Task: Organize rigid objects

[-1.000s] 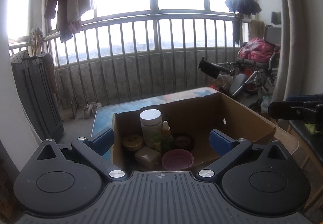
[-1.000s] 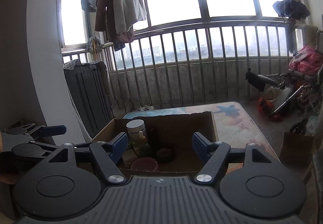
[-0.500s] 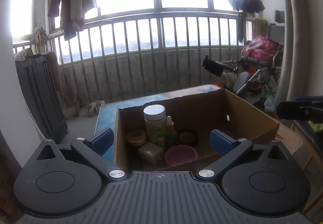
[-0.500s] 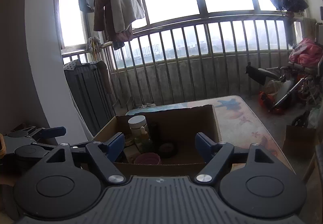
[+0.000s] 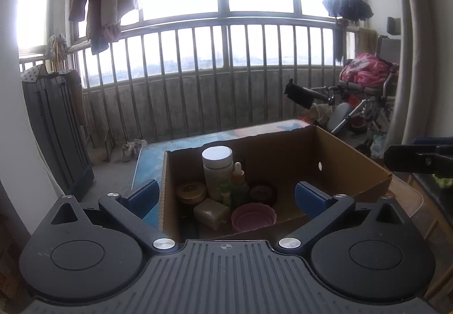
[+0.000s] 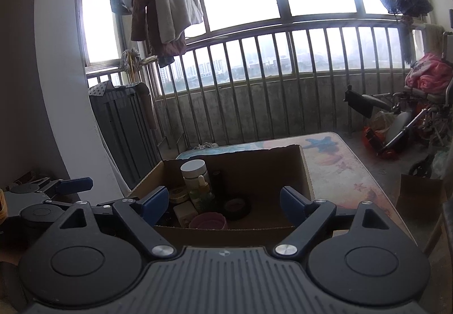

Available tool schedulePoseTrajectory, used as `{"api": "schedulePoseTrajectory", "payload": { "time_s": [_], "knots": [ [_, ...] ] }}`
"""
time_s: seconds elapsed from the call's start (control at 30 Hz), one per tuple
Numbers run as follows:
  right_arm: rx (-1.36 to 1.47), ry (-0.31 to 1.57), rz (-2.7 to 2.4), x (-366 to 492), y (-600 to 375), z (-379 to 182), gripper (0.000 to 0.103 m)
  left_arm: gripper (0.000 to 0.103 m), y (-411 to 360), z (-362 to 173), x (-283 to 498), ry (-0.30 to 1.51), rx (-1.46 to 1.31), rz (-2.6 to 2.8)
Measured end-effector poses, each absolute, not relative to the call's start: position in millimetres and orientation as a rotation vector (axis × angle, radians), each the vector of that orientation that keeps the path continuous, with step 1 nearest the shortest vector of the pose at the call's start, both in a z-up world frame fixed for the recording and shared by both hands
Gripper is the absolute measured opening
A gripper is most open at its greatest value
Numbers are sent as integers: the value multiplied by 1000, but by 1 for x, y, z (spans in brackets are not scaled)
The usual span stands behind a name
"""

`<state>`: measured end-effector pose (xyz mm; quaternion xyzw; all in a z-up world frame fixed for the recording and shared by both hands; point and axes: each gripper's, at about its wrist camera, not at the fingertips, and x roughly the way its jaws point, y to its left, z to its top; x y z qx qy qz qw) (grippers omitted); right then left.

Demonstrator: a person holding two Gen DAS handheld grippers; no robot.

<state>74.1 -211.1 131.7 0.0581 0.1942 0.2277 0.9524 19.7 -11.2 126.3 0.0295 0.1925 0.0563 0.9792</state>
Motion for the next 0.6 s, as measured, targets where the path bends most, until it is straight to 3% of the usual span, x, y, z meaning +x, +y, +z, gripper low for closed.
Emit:
{"api": "schedulePoseTrajectory", "payload": {
  "time_s": [0.6],
  "knots": [
    [120, 414, 463, 75, -212, 130, 92, 103, -12, 124, 20, 387, 64, 109]
  ]
}}
